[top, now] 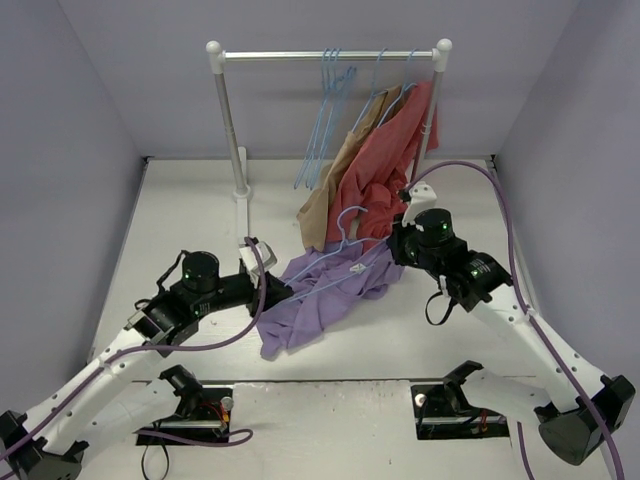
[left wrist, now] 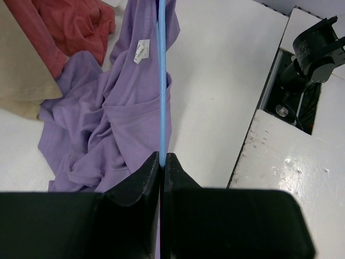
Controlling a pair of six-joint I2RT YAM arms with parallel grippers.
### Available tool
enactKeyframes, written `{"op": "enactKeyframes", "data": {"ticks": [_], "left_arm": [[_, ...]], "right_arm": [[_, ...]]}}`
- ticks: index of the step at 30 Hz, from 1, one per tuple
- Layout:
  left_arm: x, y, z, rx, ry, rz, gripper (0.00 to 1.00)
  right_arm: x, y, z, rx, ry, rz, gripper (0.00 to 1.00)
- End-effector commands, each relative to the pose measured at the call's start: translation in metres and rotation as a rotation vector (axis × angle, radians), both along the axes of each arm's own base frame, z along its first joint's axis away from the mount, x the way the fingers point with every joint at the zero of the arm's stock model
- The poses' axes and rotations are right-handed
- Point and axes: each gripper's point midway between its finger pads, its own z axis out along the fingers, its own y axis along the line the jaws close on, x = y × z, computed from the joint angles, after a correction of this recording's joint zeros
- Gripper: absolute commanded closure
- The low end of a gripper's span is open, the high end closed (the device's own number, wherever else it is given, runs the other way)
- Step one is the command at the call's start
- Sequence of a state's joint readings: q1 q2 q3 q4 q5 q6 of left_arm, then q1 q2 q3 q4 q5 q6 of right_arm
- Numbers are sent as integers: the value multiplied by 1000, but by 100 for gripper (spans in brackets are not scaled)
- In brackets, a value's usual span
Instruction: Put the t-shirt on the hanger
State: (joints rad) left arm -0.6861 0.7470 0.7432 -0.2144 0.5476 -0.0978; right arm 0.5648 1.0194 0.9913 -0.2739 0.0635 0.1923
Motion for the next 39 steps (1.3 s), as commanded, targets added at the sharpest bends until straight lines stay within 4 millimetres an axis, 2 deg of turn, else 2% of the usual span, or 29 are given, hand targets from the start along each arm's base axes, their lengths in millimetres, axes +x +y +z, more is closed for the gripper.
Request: {"op": "enactKeyframes", "data": {"ticks": [1,7,14,16,22,26,32,34,39], "left_arm": [[-9,4,27,-50,-76,-21,100],[-19,-12,24,-60,-25,-139,100],[-1,-33,29,-114,-38,-156,100],[7,-38,38,-145,-75,-139,100],[30,-35,51,-174,-131,-26,100],[29,-34,54,-179,-144,-26,100],[33,-29,42,-168,-129,28,100],[35,-26,47,-184,-149,50,100],[32,-36,51,-191,-143,-3,100]], "right_arm": [[10,-10,23,-34,-69,-48,100],[9,-6,32,-37,-86,-16,100],[2,5,43,0,-101,52,100],[-1,8,50,17,-110,74,100],[-6,11,65,64,-126,81,100],[-8,11,69,82,-128,76,100],[-10,15,75,109,-129,76,100],[-11,17,77,120,-128,77,100],[-12,22,87,133,-143,88,100]]}}
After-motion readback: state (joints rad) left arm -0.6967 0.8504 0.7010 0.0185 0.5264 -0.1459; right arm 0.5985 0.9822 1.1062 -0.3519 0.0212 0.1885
